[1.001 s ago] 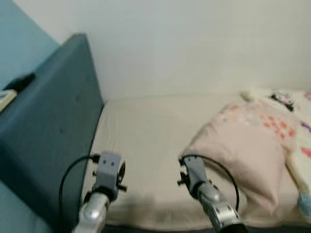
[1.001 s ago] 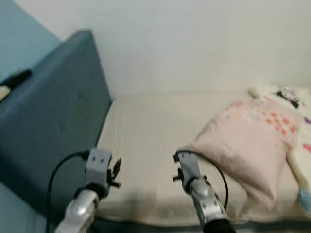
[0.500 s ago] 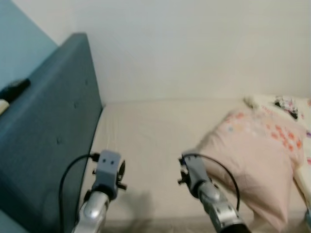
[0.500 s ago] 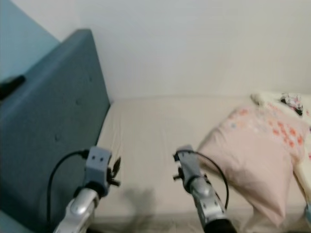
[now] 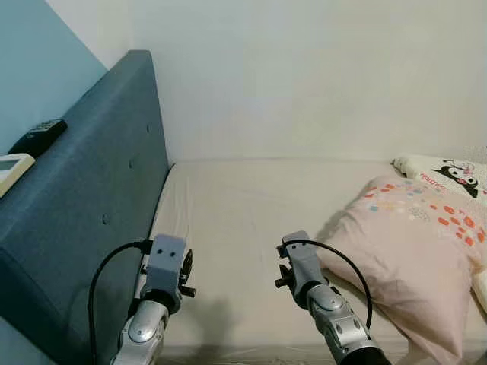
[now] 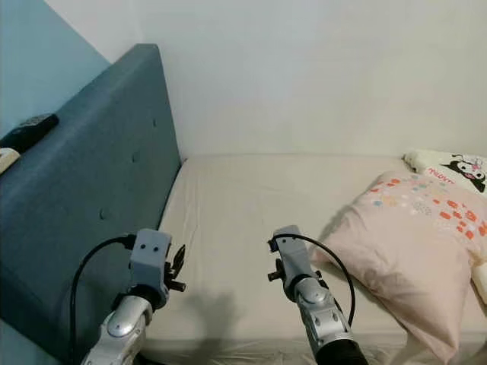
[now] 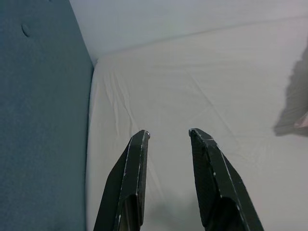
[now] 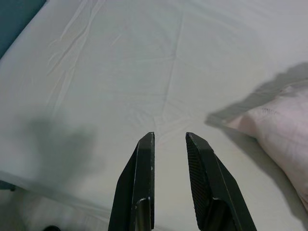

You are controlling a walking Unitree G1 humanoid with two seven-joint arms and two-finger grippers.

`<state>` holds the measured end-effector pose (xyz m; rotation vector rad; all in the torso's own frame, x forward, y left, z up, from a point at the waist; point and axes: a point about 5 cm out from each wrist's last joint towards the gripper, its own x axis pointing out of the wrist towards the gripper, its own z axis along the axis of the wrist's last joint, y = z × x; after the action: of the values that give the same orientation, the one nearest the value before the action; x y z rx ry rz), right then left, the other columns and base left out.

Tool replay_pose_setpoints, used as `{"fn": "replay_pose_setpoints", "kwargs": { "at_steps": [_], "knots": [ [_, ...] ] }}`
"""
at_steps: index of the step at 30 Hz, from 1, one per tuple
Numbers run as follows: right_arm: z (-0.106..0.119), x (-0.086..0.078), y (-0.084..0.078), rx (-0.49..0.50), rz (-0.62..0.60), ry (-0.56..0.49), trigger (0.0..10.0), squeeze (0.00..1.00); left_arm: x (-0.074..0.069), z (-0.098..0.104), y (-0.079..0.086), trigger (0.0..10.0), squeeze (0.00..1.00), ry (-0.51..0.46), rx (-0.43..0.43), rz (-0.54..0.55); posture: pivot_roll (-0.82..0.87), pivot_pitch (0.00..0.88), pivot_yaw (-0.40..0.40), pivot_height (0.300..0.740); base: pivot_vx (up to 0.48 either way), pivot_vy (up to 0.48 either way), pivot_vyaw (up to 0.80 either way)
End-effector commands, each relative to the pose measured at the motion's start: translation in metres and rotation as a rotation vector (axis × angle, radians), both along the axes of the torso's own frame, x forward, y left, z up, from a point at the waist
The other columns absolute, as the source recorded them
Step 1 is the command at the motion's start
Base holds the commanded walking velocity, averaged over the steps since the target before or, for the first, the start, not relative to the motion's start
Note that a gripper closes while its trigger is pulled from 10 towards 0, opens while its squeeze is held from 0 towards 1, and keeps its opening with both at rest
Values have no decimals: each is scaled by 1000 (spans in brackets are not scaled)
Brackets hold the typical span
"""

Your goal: Clean up the room

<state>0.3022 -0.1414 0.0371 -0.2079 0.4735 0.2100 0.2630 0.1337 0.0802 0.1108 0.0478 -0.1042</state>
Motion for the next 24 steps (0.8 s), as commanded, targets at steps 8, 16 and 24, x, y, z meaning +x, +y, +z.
{"fn": "replay_pose_setpoints", "kwargs": {
  "at_steps": [8, 16, 24],
  "knots": [
    [-3, -1, 0, -7, 10, 4, 10000, 0, -2, -1, -1, 10000, 0, -2, 17, -14, 61, 13, -50, 740, 0, -218, 0],
    [-1, 0, -3, -18, 11, 1, 10000, 0, -2, -2, -3, 10000, 0, 1, 22, -24, 59, 18, -51, 740, 0, -450, 0],
    [-1, 1, -4, -18, 10, 1, 10000, 0, -2, -2, -3, 10000, 0, 1, 23, -16, 60, 18, -54, 740, 0, -457, 0]
  ]
}}
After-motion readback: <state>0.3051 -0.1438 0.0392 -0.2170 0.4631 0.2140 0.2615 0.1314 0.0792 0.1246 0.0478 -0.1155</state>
